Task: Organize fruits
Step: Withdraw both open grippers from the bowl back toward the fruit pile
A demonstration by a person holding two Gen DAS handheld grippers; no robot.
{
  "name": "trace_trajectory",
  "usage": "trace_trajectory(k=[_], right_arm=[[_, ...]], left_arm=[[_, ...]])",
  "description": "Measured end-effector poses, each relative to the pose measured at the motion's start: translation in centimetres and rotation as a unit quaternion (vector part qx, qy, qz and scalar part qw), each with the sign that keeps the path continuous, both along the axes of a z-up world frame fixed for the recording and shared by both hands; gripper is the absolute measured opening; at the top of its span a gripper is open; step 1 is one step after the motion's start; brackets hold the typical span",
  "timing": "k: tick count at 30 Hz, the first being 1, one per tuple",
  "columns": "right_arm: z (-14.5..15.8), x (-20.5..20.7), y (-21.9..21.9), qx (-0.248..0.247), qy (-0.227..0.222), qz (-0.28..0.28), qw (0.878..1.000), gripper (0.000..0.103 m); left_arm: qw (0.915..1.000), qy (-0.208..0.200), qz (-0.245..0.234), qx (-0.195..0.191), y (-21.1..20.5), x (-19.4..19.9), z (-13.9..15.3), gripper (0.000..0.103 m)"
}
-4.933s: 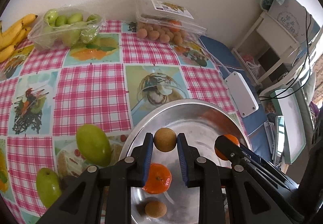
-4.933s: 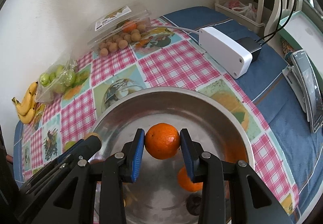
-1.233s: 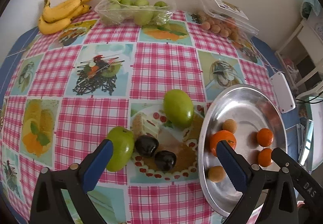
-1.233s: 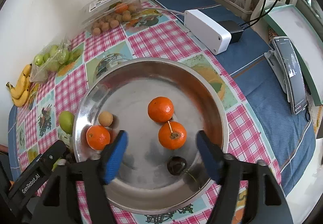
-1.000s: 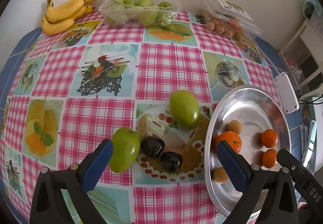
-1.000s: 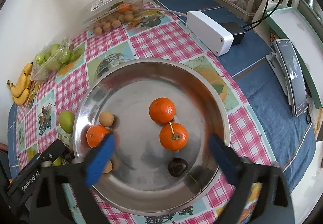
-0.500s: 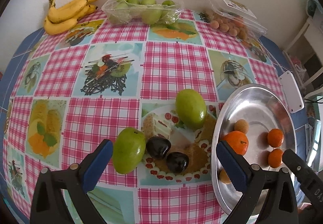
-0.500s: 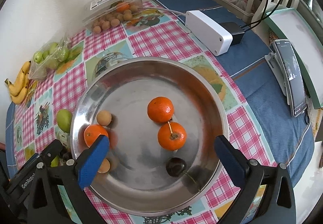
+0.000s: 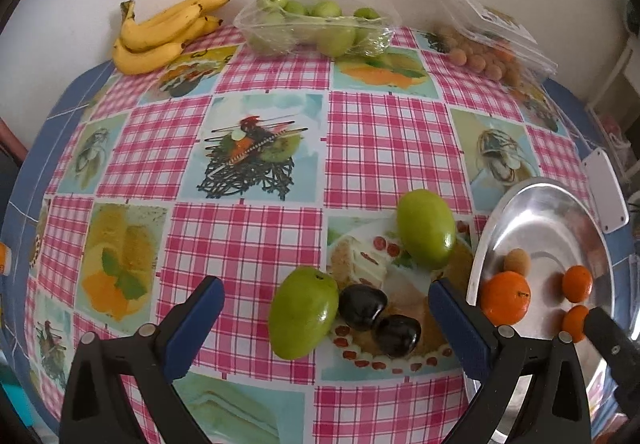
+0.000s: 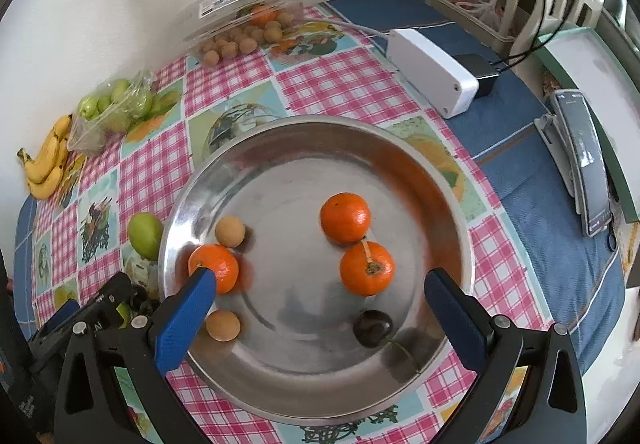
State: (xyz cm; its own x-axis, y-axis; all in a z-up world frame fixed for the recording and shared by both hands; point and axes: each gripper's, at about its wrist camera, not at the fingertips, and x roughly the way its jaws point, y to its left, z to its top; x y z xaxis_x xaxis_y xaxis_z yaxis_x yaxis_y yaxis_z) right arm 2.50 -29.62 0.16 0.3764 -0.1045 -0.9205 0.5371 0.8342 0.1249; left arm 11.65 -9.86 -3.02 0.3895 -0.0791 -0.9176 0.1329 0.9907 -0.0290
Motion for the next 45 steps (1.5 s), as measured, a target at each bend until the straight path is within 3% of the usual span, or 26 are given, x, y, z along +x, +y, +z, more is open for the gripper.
trace_trajectory(k=[8, 13, 30, 45], right_arm=[[0.5, 0.9, 2.5, -0.006, -0.012, 0.022, 1.000, 0.103], [1.0, 1.8, 4.7, -0.008, -0.025, 0.045, 0.999, 0.103], [0.8, 4.4, 12.5, 0.000, -0.037, 0.120, 0.992, 0.103], [-0.3, 5.1, 15.4, 0.028, -0.040, 0.176, 0.983, 0.103]], left_arm=[[0.9982, 0.037, 0.044, -0.016, 2.2, 0.6, -0.6, 0.103], [0.9973, 0.019, 0.065, -0.030, 4.4, 0.9, 0.4, 0.103], [0.9906, -0.031, 0.133, -0.013, 13.0, 1.4, 2.2, 0.103], [0.9904, -0.048, 0.129, -0.004, 14.2, 0.3, 1.8, 0.103]])
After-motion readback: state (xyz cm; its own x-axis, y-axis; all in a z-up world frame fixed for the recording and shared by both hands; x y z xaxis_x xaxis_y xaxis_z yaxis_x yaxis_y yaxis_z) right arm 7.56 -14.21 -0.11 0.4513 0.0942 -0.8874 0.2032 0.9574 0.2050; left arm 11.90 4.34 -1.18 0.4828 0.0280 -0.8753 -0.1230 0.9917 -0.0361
